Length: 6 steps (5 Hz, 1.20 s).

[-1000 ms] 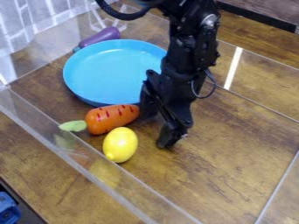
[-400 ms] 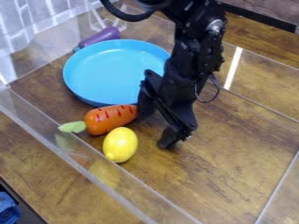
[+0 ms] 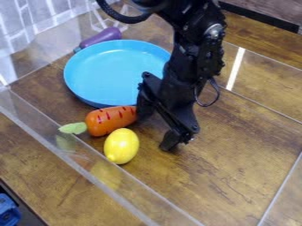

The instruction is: Put the lemon on the blue tray

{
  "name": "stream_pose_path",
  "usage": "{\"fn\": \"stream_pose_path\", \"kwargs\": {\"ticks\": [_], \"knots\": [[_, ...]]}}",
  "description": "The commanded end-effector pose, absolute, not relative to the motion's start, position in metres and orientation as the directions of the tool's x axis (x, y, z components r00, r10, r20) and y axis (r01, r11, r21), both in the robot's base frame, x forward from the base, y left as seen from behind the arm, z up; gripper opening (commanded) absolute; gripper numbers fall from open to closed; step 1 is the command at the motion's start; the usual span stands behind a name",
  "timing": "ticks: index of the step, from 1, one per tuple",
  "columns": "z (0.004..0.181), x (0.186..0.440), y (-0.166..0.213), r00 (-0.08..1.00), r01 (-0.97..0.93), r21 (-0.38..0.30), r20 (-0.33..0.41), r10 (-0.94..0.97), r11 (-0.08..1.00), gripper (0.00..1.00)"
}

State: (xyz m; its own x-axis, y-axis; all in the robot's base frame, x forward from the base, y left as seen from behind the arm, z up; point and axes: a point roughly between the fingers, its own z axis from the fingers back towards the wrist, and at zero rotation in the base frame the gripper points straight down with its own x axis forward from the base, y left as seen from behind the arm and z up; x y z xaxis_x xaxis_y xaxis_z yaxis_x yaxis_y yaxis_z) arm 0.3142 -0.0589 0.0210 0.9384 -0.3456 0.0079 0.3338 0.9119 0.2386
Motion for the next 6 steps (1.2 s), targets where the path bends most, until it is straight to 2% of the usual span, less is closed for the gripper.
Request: {"fn": "stream_pose_path", "kwargs": {"ticks": [1, 5, 6], "knots": [[0.015, 0.311, -0.053, 0.944, 0.323, 0.237, -0.014, -0.329, 0.916, 1.00], [0.009, 0.336, -0.041, 0.964, 0.257, 0.243, 0.000, -0.264, 0.935, 1.00], [0.014, 0.330, -0.043, 0.957, 0.279, 0.245, 0.006, -0.290, 0.928, 0.00]]}}
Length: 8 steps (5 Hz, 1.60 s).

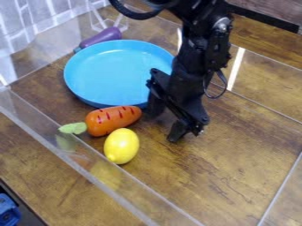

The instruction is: Put the lemon on the blue tray

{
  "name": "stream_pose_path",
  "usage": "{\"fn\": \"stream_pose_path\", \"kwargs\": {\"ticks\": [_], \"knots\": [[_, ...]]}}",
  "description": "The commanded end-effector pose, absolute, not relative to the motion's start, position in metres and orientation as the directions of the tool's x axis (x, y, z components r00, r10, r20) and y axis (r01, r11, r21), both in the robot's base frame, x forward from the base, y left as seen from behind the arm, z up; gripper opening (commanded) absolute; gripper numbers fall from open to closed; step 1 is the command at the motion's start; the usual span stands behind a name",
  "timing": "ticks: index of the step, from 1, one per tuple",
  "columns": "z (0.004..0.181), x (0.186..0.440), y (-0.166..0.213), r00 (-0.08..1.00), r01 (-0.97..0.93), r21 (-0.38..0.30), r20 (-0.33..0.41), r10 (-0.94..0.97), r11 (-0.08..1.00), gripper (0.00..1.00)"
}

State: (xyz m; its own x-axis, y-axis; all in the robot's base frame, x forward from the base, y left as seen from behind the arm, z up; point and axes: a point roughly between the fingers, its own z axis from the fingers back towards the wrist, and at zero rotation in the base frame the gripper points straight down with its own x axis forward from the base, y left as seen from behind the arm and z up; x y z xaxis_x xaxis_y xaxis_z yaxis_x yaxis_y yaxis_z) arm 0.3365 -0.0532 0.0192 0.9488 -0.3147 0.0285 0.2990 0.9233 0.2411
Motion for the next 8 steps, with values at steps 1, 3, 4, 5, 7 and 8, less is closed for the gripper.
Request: {"fn": "stream_pose_path", "kwargs": {"ticks": [1, 3, 4, 5, 7, 8], "knots": [[0.020, 0.326, -0.047, 0.953, 0.288, 0.248, 0.018, -0.301, 0.925, 0.00], [0.020, 0.332, -0.060, 0.949, 0.295, 0.254, 0.038, -0.314, 0.921, 0.00], [0.020, 0.334, -0.066, 0.944, 0.304, 0.255, 0.046, -0.325, 0.918, 0.00], [0.028, 0.331, -0.073, 0.956, 0.265, 0.257, 0.056, -0.288, 0.929, 0.00], [0.044, 0.330, -0.079, 0.973, 0.192, 0.262, 0.075, -0.219, 0.946, 0.00], [0.050, 0.331, -0.078, 0.978, 0.163, 0.264, 0.083, -0.191, 0.951, 0.00]]}}
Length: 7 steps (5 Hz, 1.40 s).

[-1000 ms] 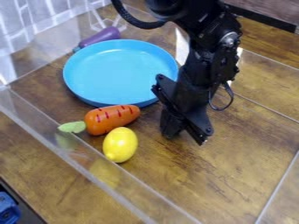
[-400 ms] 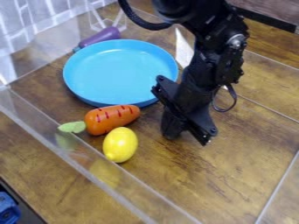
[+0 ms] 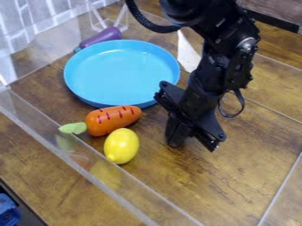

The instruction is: Put the lemon on the blue tray

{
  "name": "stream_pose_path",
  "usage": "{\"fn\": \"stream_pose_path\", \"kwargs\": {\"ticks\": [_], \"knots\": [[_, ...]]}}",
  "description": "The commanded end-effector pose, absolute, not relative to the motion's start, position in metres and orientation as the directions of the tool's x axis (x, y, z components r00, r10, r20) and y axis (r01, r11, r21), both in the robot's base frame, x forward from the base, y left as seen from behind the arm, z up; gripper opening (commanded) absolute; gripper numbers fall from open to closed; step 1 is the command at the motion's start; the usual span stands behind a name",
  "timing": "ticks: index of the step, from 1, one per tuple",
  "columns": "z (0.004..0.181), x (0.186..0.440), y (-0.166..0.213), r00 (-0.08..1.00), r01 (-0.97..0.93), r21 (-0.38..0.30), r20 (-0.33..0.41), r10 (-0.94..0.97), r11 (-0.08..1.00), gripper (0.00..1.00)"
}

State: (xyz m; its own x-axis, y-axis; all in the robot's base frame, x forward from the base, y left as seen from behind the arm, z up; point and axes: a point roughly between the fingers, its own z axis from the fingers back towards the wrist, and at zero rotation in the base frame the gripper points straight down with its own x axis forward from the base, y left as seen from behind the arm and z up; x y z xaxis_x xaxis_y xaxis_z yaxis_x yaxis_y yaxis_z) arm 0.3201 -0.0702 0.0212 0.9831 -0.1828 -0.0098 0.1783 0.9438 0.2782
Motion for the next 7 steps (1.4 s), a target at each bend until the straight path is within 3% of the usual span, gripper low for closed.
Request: {"fn": "stream_pose_path", "kwargs": {"ticks": [1, 3, 5, 6, 7], "knots": [[0.065, 0.336, -0.074, 0.979, 0.151, 0.264, 0.091, -0.180, 0.953, 0.00], [0.119, 0.341, -0.070, 0.975, 0.069, 0.302, 0.180, -0.128, 0.951, 0.00], [0.148, 0.346, -0.070, 0.972, -0.078, 0.324, 0.235, -0.001, 0.943, 0.00], [0.150, 0.343, -0.066, 0.972, -0.099, 0.332, 0.236, 0.019, 0.938, 1.00], [0.139, 0.347, -0.062, 0.967, -0.175, 0.338, 0.237, 0.096, 0.925, 0.00]]}}
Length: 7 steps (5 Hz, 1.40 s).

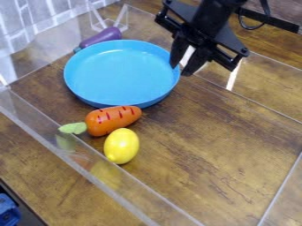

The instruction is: Put the lemon on the blue tray

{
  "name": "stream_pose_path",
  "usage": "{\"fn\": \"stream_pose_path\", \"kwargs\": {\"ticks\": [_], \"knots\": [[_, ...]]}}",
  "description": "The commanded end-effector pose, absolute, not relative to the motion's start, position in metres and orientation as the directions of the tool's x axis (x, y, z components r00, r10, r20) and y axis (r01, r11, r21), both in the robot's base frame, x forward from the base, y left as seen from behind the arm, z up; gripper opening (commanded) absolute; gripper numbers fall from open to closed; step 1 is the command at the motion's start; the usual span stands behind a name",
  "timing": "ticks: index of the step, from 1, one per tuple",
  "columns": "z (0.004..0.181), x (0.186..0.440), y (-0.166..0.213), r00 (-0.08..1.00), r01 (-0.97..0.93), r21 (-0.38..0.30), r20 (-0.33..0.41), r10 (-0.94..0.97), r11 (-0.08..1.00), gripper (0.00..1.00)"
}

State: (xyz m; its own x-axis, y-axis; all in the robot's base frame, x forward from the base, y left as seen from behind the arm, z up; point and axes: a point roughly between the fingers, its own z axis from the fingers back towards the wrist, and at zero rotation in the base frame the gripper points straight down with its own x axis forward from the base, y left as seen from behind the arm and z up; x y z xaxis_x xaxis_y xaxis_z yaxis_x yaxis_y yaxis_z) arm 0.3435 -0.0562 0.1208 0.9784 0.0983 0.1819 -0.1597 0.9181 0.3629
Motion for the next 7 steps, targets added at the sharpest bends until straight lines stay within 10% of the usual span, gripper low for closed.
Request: {"fn": "stream_pose_path", "kwargs": {"ticks": [1, 2, 3, 7], "knots": [[0.126, 0.350, -0.061, 0.958, -0.238, 0.344, 0.235, 0.162, 0.908, 1.00], [0.119, 0.353, -0.061, 0.945, -0.298, 0.349, 0.239, 0.223, 0.888, 0.00], [0.125, 0.364, -0.064, 0.932, -0.342, 0.345, 0.241, 0.270, 0.874, 1.00], [0.129, 0.306, -0.055, 0.932, -0.345, 0.283, 0.218, 0.290, 0.895, 1.00]]}}
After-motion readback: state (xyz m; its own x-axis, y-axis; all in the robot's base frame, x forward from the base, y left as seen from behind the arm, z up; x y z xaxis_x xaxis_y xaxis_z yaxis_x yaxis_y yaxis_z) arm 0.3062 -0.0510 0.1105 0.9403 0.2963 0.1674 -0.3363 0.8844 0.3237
